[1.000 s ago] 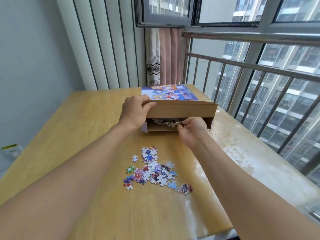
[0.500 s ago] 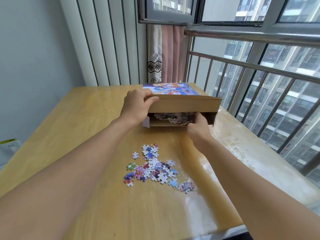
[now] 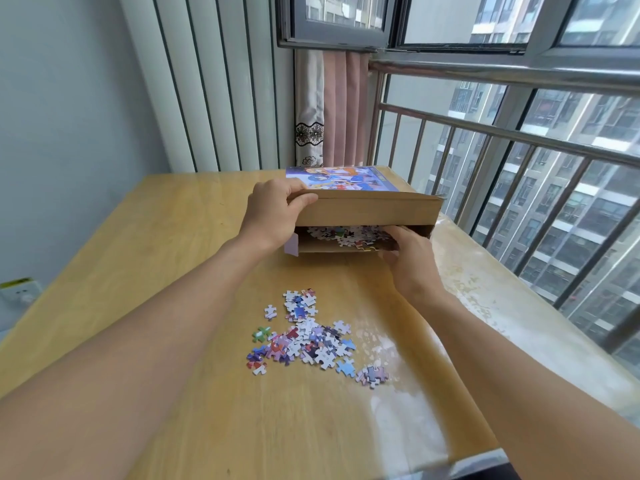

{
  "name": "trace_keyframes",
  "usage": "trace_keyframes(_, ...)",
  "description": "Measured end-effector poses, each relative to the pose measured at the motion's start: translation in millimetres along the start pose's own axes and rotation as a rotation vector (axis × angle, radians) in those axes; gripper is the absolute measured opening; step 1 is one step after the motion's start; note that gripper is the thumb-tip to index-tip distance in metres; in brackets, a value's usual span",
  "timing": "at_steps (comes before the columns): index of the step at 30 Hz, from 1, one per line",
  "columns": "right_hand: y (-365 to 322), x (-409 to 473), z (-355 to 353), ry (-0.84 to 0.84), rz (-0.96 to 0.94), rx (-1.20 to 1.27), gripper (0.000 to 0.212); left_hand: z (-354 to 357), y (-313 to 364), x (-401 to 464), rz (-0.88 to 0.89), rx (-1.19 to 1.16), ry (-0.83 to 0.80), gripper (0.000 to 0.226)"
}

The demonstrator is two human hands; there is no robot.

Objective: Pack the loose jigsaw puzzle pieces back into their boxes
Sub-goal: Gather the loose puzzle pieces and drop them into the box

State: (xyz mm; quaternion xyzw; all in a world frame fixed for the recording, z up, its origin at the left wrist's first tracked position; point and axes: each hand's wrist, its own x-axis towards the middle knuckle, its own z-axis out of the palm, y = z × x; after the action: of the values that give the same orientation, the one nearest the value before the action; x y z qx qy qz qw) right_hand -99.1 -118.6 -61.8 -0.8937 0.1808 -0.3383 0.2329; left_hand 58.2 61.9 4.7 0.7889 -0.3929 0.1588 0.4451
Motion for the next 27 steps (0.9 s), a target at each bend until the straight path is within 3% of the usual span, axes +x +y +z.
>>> trace_keyframes(4, 7, -6, -8, 0.101, 0.016, -0.004, 0.036, 2, -2, -1, -0.011, 0.008, -0.003, 0.016)
trace_keyframes(7, 9, -10, -9, 0.070, 0.001, -0.087, 0.025, 3, -5, -2, -0.025, 0.000, -0.015, 0.016)
trace_keyframes(12, 5, -17, 0, -0.182, -0.159, -0.309, 0.035, 4, -2, -2, -0.023, -0.004, 0.010, 0.016)
trace_keyframes(17, -1, 0, 6, -0.440, -0.084, -0.418, 0.056, 3, -1, -3, -0.013, 0.009, 0.005, 0.016)
trace_keyframes(20, -8, -7, 3, -0.313, -0.071, -0.329, 0.054, 1, -5, -5, -0.031, 0.018, 0.000, 0.016)
trace_keyframes(22, -10, -23, 1, -0.184, -0.053, -0.322, 0.040, 1, -9, -6, -0.041, 0.021, 0.002, 0.016)
trace_keyframes(25, 1, -36, 1, -0.266, 0.047, -0.392, 0.028, 2, -14, -9, -0.053, 0.026, 0.010, 0.016)
trace_keyframes(27, 7, -36, 2, -0.358, 0.061, -0.339, 0.038, 3, -14, -10, -0.056, 0.033, 0.010, 0.017)
